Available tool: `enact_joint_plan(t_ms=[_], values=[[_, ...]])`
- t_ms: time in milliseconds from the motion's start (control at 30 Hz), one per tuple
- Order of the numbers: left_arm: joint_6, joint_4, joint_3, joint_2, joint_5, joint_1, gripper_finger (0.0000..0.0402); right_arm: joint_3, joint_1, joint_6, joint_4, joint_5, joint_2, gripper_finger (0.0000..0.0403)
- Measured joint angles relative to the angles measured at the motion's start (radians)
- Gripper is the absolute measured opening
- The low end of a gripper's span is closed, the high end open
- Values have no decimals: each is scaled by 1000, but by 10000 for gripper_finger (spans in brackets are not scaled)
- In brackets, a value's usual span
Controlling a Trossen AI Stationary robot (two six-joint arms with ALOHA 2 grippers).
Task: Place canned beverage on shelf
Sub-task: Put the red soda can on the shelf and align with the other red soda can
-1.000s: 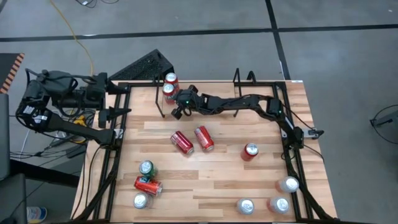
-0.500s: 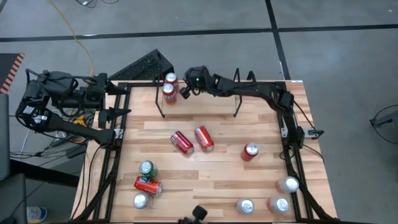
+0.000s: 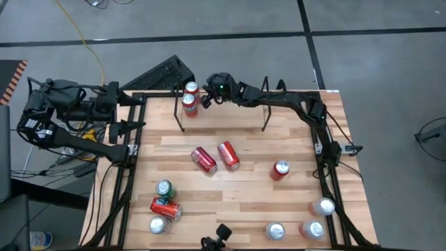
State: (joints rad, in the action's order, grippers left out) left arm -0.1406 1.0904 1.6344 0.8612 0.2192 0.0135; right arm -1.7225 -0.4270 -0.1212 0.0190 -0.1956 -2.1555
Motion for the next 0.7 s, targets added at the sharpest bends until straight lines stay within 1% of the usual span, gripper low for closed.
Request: enact_joint_plan(t_ms=[67, 167, 567, 700], values=[[0, 0, 0, 0, 2, 0, 341, 11, -3, -15, -42, 12, -13, 0], [0, 0, 0, 0, 2, 0, 341, 6, 0, -20, -2, 1, -38, 0], [8, 0, 0, 0, -2, 0, 341, 5, -8, -31, 33, 17, -43, 0], [14, -4, 0, 0, -2, 0, 341, 5, -14, -30, 87, 55, -43, 0]])
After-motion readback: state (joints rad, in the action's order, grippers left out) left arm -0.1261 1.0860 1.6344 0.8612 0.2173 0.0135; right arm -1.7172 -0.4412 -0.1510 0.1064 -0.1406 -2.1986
